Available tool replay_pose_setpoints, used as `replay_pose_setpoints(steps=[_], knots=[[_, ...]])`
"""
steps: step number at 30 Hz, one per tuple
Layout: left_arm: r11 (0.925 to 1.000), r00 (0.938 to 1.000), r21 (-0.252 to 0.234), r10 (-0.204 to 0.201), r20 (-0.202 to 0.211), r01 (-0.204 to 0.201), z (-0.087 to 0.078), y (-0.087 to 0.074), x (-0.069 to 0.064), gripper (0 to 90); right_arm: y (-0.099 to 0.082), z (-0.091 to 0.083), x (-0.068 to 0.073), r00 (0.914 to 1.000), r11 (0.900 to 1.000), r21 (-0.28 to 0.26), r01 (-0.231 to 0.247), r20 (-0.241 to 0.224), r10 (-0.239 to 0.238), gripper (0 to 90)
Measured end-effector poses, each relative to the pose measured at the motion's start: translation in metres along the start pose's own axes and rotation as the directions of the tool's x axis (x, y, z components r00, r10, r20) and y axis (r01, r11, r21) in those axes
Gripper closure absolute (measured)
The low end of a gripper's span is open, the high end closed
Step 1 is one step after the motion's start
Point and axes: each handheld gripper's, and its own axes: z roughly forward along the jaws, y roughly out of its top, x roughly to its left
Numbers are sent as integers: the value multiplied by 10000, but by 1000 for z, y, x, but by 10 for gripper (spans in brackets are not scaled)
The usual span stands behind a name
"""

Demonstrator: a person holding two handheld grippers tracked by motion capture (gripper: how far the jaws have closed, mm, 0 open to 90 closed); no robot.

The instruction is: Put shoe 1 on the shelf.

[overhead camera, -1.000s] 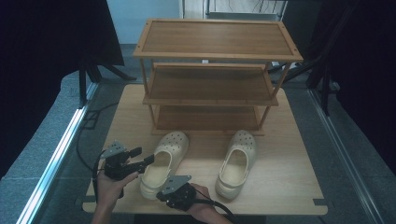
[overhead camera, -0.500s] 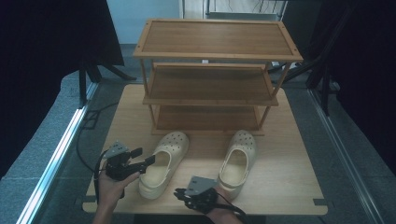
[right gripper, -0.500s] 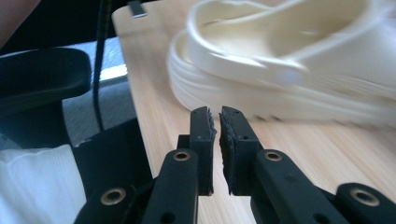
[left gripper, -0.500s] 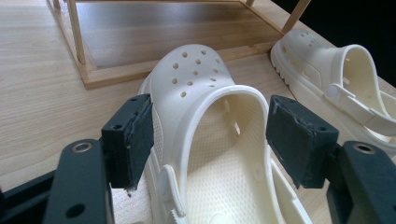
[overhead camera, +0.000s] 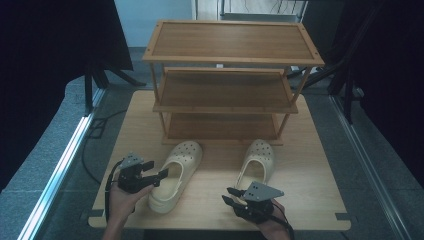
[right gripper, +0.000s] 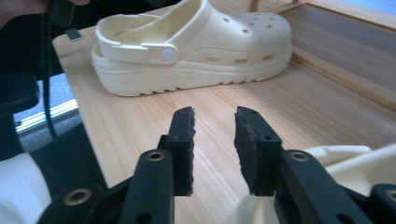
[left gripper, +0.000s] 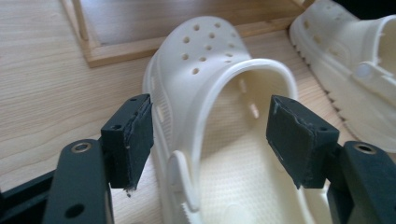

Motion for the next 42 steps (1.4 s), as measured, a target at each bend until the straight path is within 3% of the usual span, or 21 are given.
replay_pose_setpoints(steps=[7, 13, 17, 18, 21, 23, 25, 27, 34, 42], knots=[[9995, 9999, 313, 19, -162, -14, 8, -3, 1, 329, -4, 9, 4, 9999, 9994, 330, 93, -47, -92, 594], [9981, 9986, 608, 124, -507, -93, 17, -2, 3, 354, -6, 12, 4, 9999, 9989, 459, 101, -96, -96, 594], [9959, 9972, 894, 181, -721, -116, 23, -1, 3, 415, -7, 13, 3, 9999, 9986, 515, 82, -68, -78, 595], [9955, 9972, 942, 186, -718, -118, 25, -1, 3, 492, -8, 13, 3, 9999, 9985, 532, 87, -86, -83, 595], [9943, 9968, 1051, 246, -763, -165, 28, 1, 2, 587, -8, 14, 4, 9999, 9984, 551, 115, -123, -109, 595], [9894, 9967, 1430, 345, -728, -238, 34, 3, 1, 619, -8, 14, 5, 9998, 9982, 585, 144, -119, -137, 596], [9880, 9947, 1510, 456, -917, -314, 35, 3, -1, 660, -8, 15, 6, 9998, 9982, 585, 160, -113, -154, 597], [9852, 9884, 1624, 773, -1309, -555, 38, 5, -3, 696, -8, 15, 6, 9998, 9980, 609, 167, -96, -161, 601], [9903, 9782, 1234, 867, -1888, -640, 37, 5, -4, 783, -8, 15, 4, 9999, 9983, 567, 112, -126, -105, 601], [9955, 9841, 772, 662, -1651, -540, 36, 7, -7, 789, -7, 10, 1, 9999, 9991, 418, 29, -125, -23, 601]])
